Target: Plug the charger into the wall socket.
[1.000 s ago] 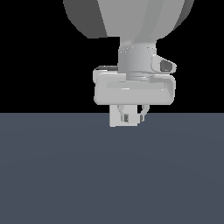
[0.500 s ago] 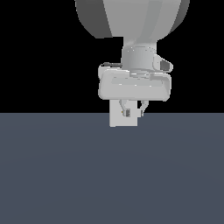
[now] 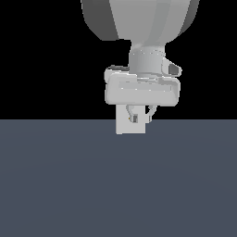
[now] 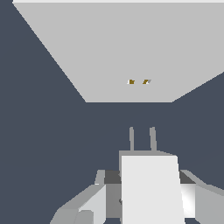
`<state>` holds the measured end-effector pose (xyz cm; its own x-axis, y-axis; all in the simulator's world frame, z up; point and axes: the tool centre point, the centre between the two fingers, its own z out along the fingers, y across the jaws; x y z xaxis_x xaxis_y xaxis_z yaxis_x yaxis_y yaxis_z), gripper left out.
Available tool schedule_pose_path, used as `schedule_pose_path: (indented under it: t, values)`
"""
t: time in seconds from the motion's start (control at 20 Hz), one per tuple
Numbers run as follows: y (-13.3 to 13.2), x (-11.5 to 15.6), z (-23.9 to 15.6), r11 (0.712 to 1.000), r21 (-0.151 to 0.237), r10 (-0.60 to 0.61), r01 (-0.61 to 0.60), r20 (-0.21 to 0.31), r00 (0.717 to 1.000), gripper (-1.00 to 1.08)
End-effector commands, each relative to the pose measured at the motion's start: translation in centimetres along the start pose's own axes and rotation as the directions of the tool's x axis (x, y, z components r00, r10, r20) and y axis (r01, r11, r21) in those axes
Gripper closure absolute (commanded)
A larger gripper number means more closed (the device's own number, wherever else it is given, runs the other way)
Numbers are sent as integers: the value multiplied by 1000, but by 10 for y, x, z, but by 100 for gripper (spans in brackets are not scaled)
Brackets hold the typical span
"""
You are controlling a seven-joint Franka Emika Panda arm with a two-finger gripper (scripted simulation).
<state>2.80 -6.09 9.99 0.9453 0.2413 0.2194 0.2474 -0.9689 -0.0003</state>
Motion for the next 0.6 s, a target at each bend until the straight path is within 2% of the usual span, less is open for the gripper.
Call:
schedule_pose_path:
  t: [0.0,0.55]
  values:
    - [0,1,0,1000,0,-1,1,0,1000,108]
    - [0,29,7,1000,0,0,0,0,1000,108]
